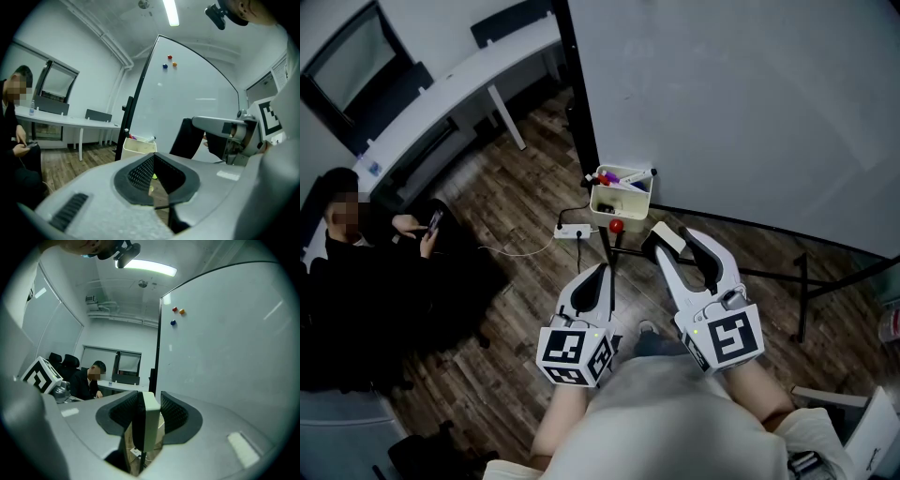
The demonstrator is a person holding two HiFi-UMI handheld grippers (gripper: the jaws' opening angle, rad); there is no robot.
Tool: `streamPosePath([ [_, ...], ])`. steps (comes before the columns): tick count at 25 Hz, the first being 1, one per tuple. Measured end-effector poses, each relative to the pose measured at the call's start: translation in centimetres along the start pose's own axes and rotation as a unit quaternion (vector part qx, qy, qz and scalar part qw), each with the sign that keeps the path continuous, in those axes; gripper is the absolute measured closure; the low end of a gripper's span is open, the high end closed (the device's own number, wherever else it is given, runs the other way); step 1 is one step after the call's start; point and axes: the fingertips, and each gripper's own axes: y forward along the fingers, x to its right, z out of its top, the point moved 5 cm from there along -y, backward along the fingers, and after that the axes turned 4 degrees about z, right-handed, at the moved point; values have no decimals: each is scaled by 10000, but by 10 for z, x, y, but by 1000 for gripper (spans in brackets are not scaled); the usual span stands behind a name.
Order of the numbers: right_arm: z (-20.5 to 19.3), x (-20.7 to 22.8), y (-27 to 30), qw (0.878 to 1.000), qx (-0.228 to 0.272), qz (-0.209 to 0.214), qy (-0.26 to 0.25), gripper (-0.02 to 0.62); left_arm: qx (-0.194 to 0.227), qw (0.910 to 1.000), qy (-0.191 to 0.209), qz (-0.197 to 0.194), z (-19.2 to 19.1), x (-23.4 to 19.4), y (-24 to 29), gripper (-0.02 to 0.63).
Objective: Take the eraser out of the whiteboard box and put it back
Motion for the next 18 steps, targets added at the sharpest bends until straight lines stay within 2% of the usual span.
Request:
streamPosePath([
  [18, 2, 15, 24, 9998, 42, 192, 38, 434, 7, 9999, -90, 122, 5, -5, 17, 604],
])
